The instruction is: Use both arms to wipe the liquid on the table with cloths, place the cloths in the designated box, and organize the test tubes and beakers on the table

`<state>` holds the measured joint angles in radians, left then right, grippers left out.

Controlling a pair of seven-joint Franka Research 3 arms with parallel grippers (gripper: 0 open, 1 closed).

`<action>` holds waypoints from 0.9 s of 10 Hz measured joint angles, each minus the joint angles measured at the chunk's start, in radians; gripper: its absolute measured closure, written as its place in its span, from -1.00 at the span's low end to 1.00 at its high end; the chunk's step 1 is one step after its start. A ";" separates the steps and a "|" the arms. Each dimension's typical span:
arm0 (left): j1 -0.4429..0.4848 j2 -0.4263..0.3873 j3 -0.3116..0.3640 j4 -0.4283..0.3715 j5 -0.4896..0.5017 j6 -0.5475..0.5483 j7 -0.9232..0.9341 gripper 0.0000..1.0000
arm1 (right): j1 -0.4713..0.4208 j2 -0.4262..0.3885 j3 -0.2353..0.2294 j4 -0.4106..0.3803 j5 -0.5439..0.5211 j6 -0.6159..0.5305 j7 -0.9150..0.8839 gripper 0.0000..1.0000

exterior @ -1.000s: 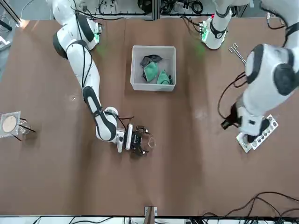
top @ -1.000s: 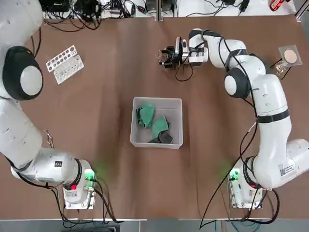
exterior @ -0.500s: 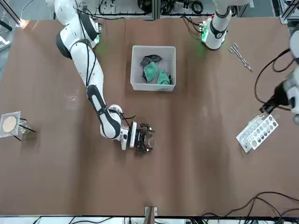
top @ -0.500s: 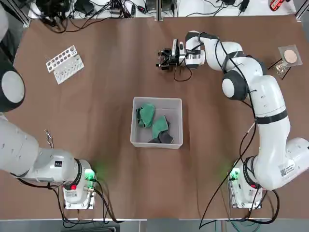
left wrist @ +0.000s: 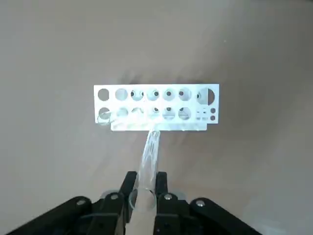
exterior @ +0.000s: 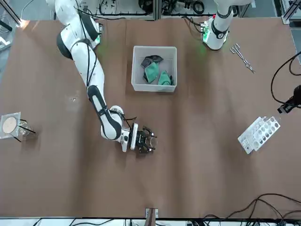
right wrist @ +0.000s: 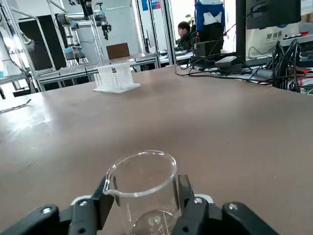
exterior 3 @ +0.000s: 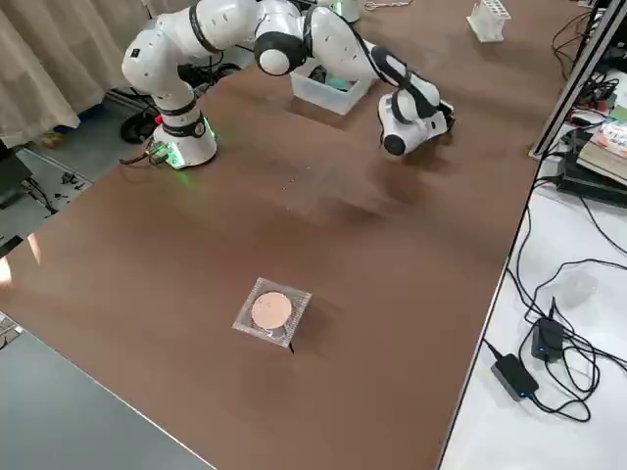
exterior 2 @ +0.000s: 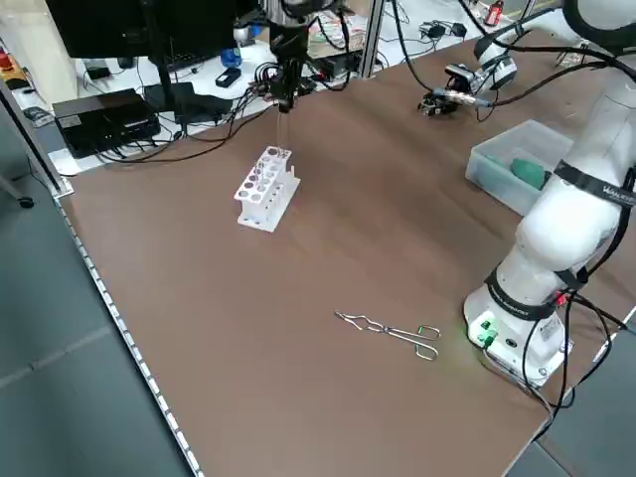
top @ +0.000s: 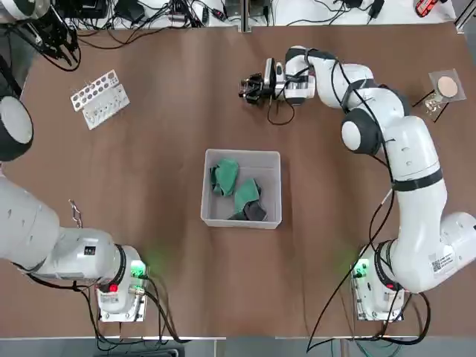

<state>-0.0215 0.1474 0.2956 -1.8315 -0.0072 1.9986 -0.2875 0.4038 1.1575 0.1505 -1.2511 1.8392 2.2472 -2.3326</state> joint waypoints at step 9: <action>0.019 0.086 0.035 0.021 -0.025 0.053 0.056 0.58 | -0.001 0.000 -0.006 0.016 0.003 0.022 0.001 0.00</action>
<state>-0.0024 0.2337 0.3306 -1.8101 -0.0322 2.0520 -0.2316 0.4030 1.1576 0.1448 -1.2350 1.8420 2.2693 -2.3315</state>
